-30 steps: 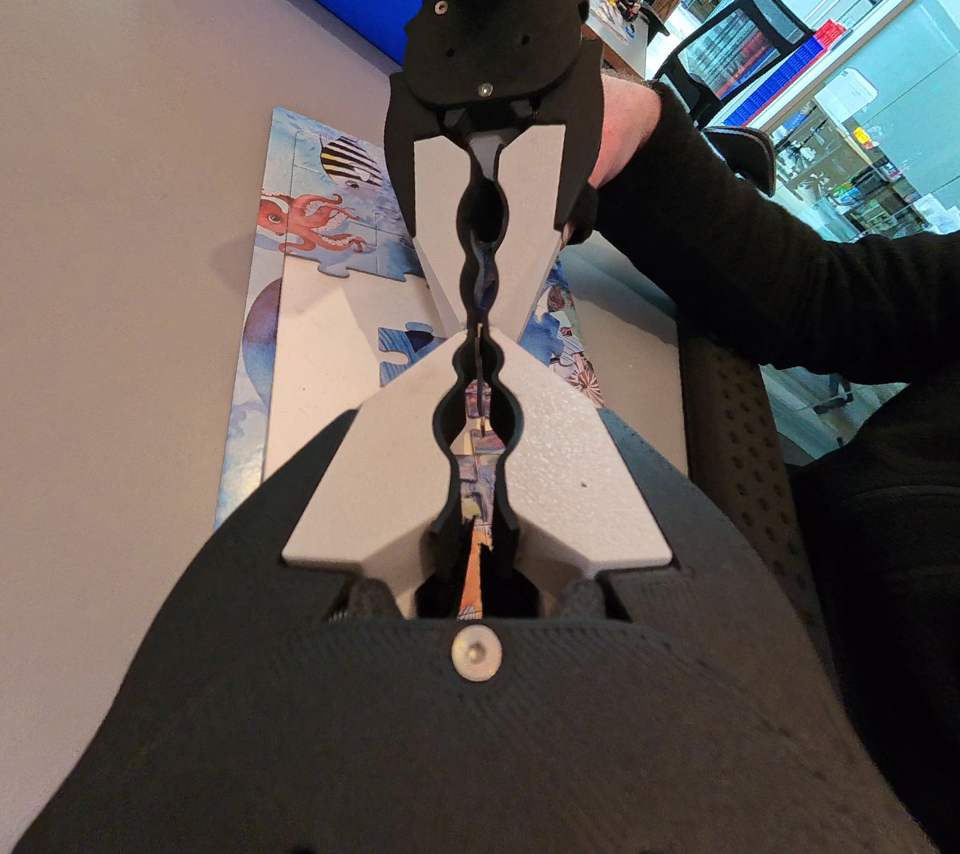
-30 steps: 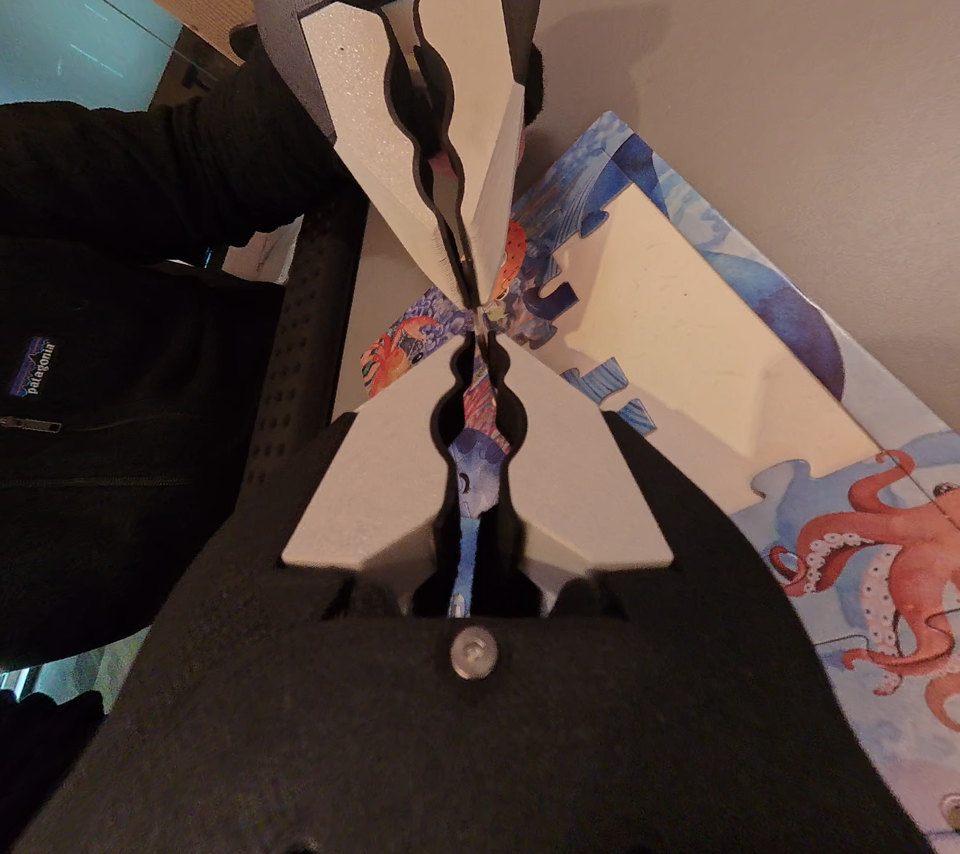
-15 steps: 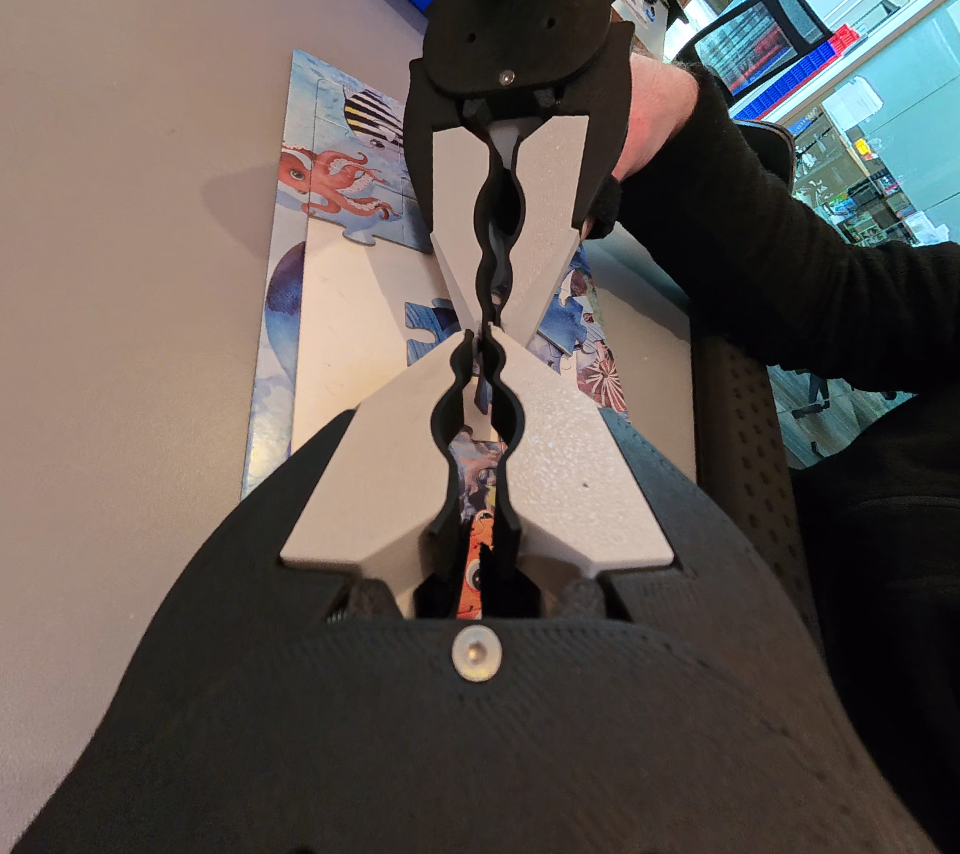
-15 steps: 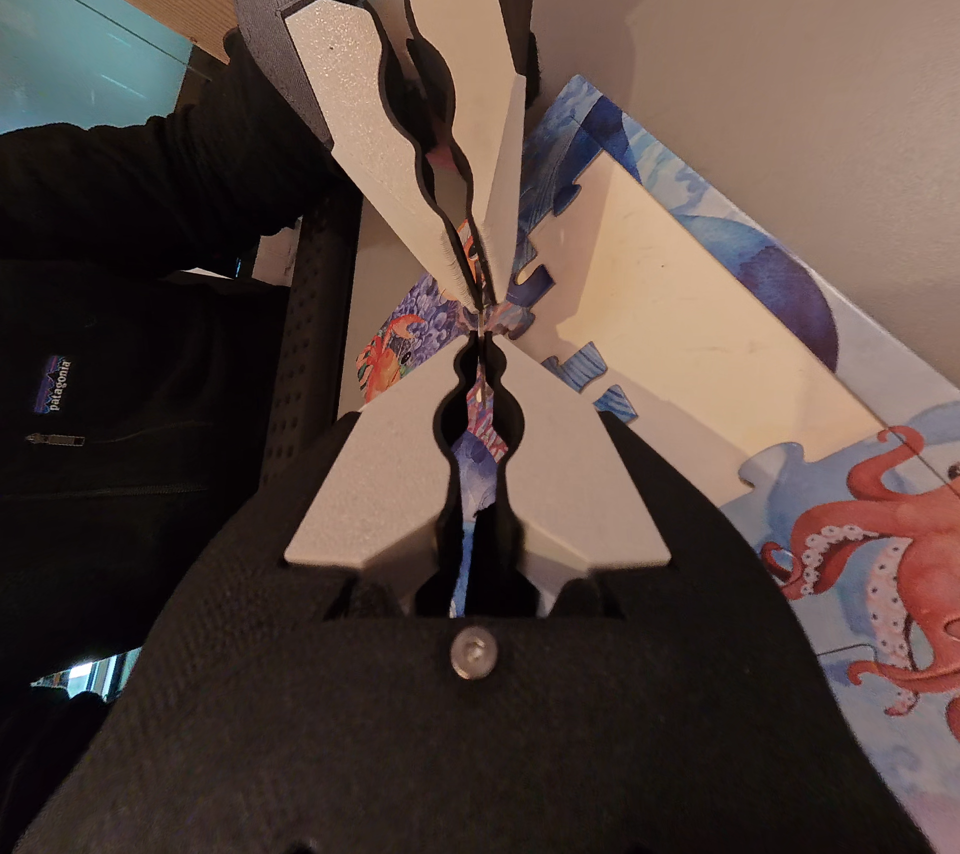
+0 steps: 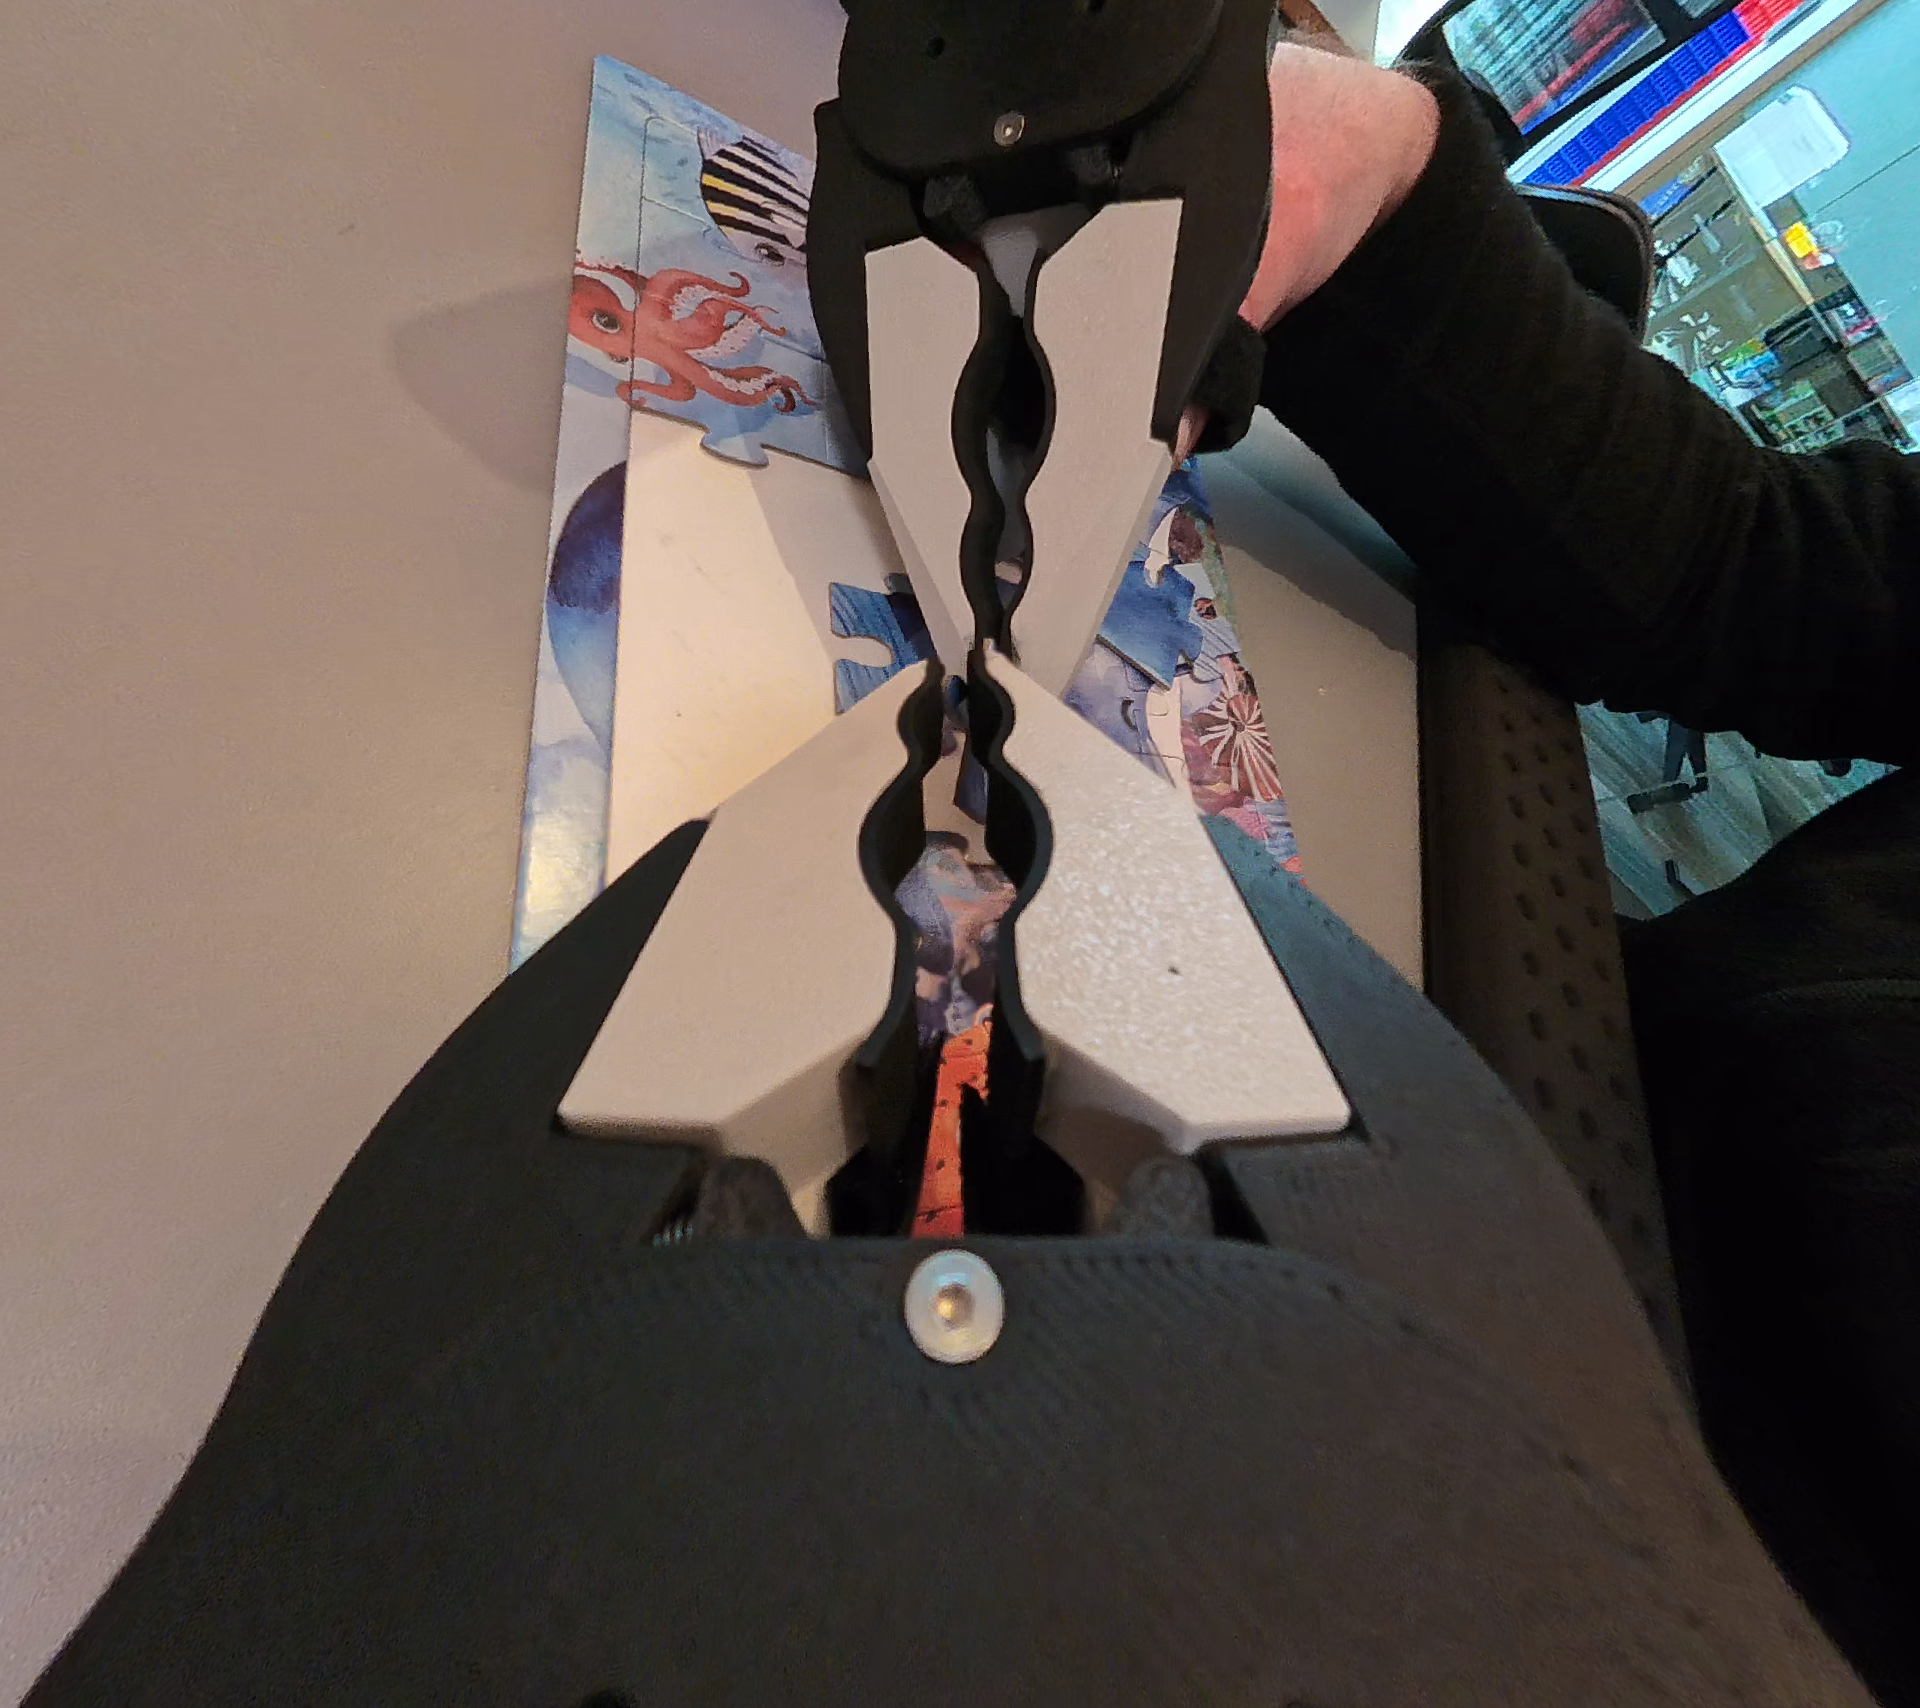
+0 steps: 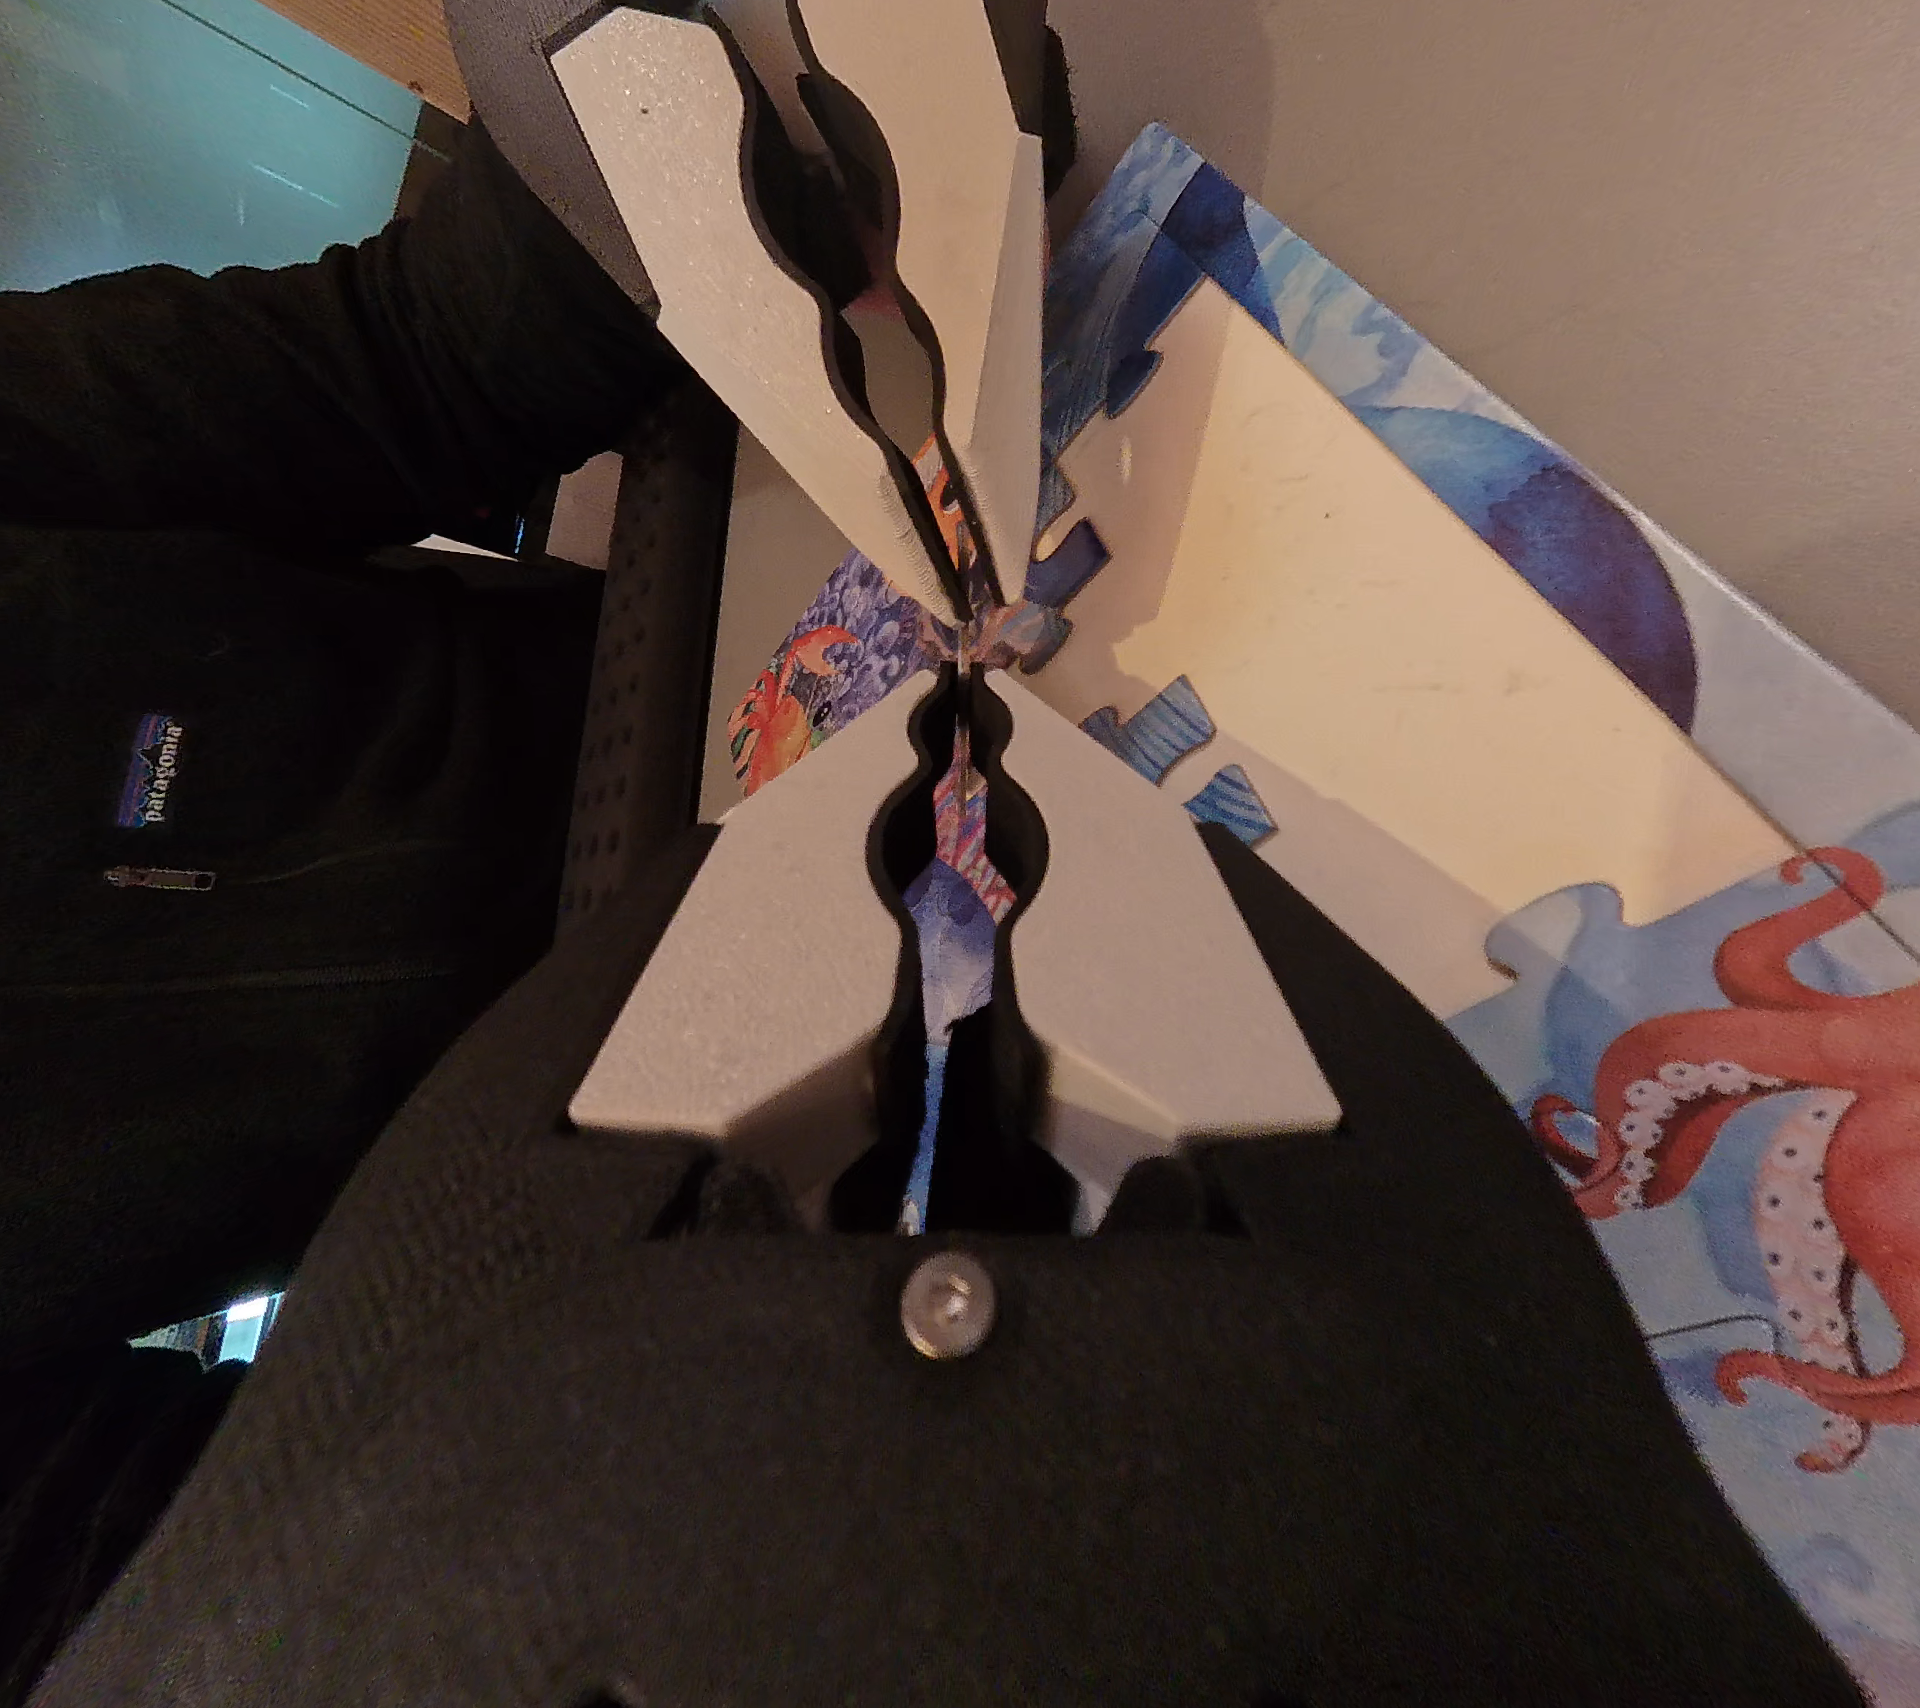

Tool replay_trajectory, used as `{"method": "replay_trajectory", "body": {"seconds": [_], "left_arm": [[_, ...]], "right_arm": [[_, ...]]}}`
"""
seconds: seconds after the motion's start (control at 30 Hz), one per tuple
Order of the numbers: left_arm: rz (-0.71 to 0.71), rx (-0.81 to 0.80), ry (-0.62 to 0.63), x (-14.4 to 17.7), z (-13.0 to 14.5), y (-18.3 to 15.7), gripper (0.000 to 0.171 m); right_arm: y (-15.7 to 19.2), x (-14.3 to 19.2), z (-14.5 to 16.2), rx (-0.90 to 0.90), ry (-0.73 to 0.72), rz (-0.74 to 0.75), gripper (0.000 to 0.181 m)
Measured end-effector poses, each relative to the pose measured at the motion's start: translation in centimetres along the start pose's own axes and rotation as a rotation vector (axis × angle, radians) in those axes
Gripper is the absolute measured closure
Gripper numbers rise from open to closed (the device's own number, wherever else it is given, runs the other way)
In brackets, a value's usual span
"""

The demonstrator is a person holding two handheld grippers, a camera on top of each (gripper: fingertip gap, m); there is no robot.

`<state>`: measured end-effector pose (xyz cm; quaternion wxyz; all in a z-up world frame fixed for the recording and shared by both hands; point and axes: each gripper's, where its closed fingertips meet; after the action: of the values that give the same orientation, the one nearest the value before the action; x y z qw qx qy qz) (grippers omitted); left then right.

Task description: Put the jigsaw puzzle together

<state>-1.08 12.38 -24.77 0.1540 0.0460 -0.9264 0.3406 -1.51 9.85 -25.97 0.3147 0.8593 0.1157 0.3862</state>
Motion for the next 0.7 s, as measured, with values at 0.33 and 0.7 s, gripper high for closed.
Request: {"method": "replay_trajectory", "body": {"seconds": [0.33, 0.7], "left_arm": [[-0.107, -0.020, 0.077, 0.1, 0.9, 1.3, 0.167], [-0.071, -0.043, 0.066, 0.1, 0.5, 0.2, 0.167]], "right_arm": [[-1.0, -0.6, 0.2, -0.014, 0.028, 0.064, 0.177], [0.0, -0.2, 0.3, -0.011, 0.022, -0.012, 0.181]]}}
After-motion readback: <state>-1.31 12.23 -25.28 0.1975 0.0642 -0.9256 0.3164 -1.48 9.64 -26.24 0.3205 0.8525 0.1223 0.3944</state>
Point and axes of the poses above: each gripper's, where its closed fingertips meet, x back along the fingers, z out of its underside, y = z × x across the jaws, and after that the axes turned 14 degrees about z, right-handed
